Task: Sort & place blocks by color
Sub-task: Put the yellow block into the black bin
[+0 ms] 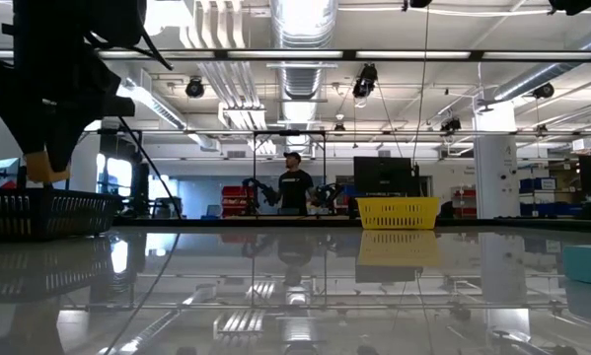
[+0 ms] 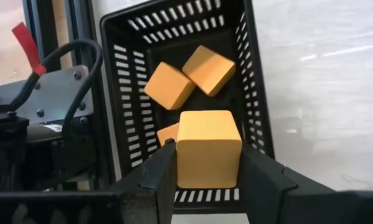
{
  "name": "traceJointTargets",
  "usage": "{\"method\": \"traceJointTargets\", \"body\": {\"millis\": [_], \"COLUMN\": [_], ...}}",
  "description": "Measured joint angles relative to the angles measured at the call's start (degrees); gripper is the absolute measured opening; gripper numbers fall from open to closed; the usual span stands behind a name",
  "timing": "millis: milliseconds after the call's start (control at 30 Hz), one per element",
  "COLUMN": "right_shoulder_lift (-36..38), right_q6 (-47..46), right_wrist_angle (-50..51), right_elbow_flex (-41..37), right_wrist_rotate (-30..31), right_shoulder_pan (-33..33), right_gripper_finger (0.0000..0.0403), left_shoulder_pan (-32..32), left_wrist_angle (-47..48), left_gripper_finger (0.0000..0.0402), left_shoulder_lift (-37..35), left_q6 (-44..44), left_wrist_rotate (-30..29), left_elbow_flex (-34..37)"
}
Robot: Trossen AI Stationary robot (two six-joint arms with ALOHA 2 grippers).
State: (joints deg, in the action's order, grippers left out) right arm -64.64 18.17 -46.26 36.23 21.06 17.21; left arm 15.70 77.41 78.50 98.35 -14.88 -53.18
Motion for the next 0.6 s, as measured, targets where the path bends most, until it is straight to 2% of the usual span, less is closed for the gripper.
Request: {"method": "traceJointTargets", "body": {"millis": [433, 600], "right_shoulder_lift": [0.0, 0.0], "right_q6": [0.0, 0.0], "right_wrist_angle": [0.1, 0.2], "right_elbow_flex": [0.0, 0.0], "right_wrist_rotate": [0.0, 0.0], "right_shoulder_pan": [0.0, 0.0], "right_gripper_finger": [0.0215, 0.0215], "left_shoulder_pan": [0.0, 0.0], "left_wrist_angle": [0.0, -0.4], "left_gripper_finger": [0.0125, 0.0150], "left_shoulder_lift": [0.0, 0.0], "left_q6": [0.2, 0.4], "left_wrist_rotate": [0.9, 0.9], "left_elbow_flex": [0.8, 2.7]}}
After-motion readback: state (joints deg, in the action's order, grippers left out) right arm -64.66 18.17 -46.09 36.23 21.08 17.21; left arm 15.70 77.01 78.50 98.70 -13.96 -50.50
